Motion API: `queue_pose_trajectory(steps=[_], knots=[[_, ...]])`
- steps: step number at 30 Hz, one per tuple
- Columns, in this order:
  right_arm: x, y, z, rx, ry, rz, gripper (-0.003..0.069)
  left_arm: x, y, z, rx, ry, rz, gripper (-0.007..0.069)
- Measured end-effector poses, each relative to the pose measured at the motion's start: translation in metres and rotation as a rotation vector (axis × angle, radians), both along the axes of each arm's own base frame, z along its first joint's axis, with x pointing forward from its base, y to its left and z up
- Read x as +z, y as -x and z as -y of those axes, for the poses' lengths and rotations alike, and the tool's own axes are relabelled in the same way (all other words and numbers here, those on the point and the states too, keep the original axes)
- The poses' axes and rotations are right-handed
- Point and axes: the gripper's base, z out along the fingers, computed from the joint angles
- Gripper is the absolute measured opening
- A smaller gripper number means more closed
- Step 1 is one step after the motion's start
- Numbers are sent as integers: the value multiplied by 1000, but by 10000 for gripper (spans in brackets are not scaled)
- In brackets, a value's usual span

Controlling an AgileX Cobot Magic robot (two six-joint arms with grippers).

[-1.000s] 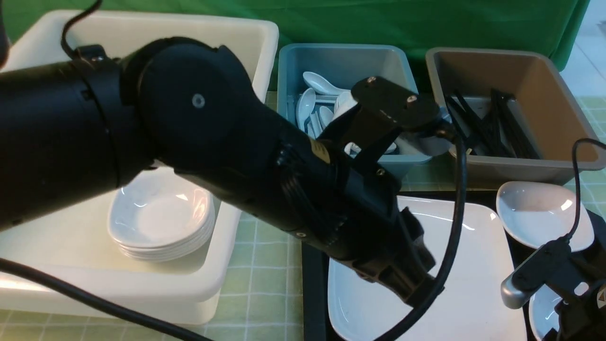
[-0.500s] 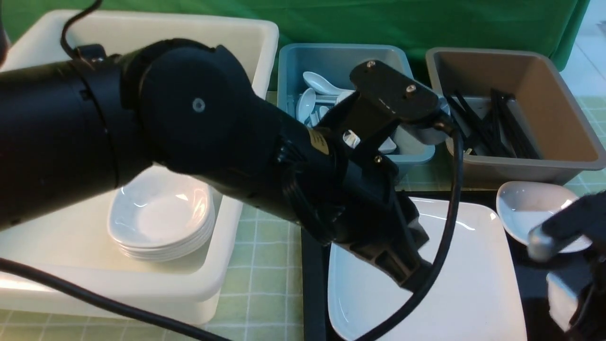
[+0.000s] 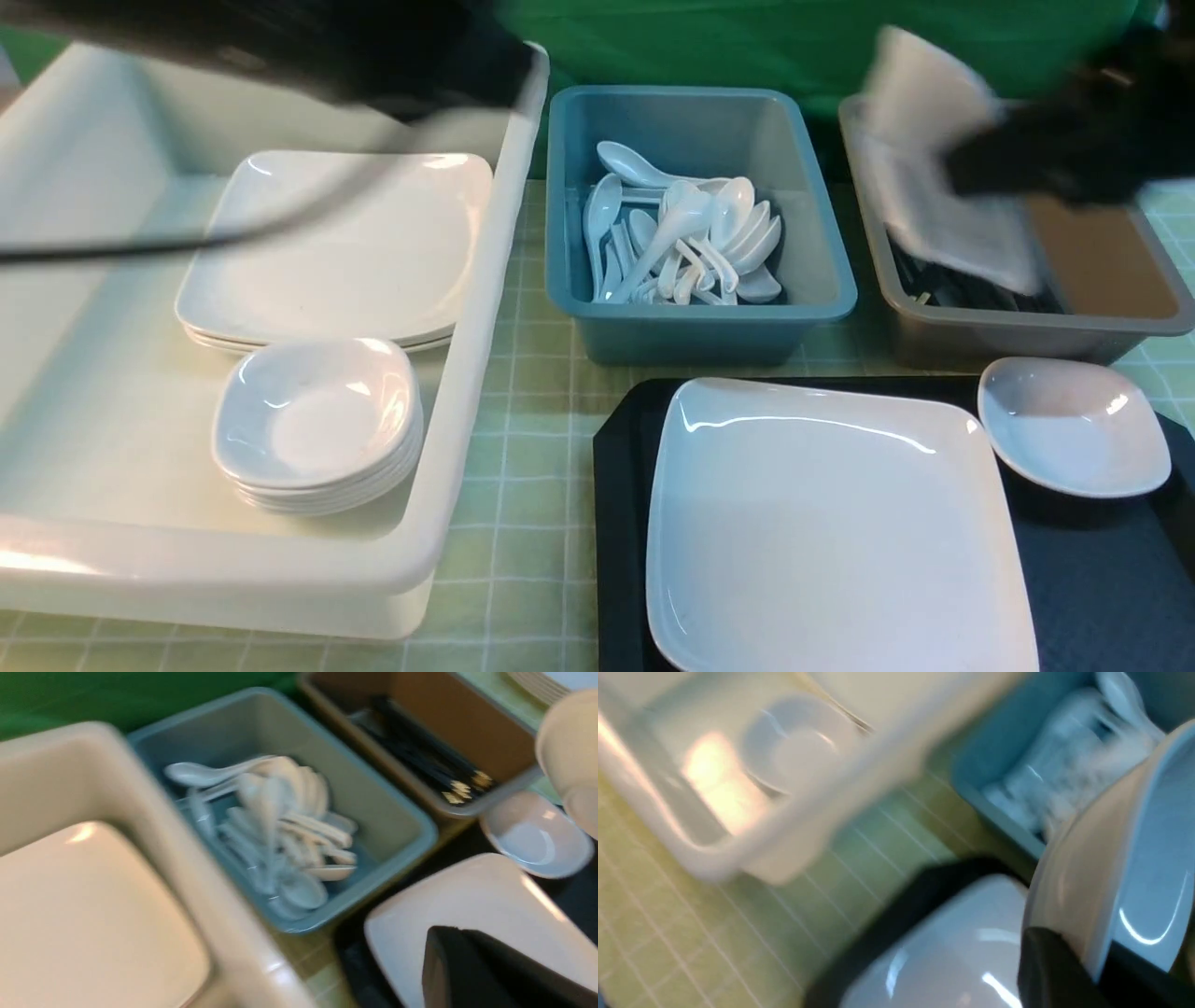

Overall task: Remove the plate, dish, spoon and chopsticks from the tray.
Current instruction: Use the right arm to put the small plate into the large storage box on the left

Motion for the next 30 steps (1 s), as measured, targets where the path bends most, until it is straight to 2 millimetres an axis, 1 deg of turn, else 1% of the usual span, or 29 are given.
queue_pose_trajectory(steps=[1,3,4,5,6,7,8,9,10,11,12,13,14,15,18,19,22,24,25,27,29,30], knots=[[3,-4,-12,29,-6,8,26,2,2,-11,39,1,0,-16],[-4,-16,-43,94,-1,-9,26,5,11,-36,129,6,-4,-16],[-6,-18,-58,128,-1,-12,26,3,12,-46,167,5,-10,-16],[-6,-22,-75,160,-7,-4,26,4,18,-61,229,9,-6,-16],[-18,-31,-112,222,1,-16,26,-2,29,-81,321,13,-19,-16],[-23,-35,-128,246,3,-15,26,-6,37,-93,380,19,-27,-16],[-25,-36,-135,257,3,-13,26,-5,38,-95,389,21,-23,-16],[-36,-42,-163,294,10,-5,26,-15,47,-106,451,42,-45,-16],[-40,-44,-169,301,12,-3,26,-16,48,-107,457,46,-48,-16],[-52,-49,-190,324,19,0,26,-24,54,-115,498,72,-64,-16],[-54,-50,-193,327,23,2,26,-25,54,-114,496,73,-69,-16],[-72,-55,-214,348,39,3,26,-36,57,-118,507,84,-94,-16],[-85,-59,-226,357,58,3,26,-42,58,-118,506,83,-108,-16],[-90,-59,-229,359,62,1,26,-45,58,-118,505,83,-116,-16],[-116,-65,-245,366,109,7,26,-59,57,-119,503,82,-161,-16],[-128,-66,-252,368,136,16,28,-65,57,-118,503,83,-180,-16],[-145,-66,-261,379,175,35,31,-77,57,-119,501,82,-221,-16],[-149,-64,-265,387,183,42,36,-86,56,-119,500,75,-252,-16],[-150,-63,-266,389,185,45,38,-87,56,-119,501,74,-254,-16],[-154,-62,-269,393,186,45,67,-92,57,-119,501,67,-272,-16],[-154,-59,-271,396,186,38,115,-93,57,-120,502,67,-274,-16],[-154,-58,-271,395,185,31,162,-93,57,-120,503,66,-275,-16]])
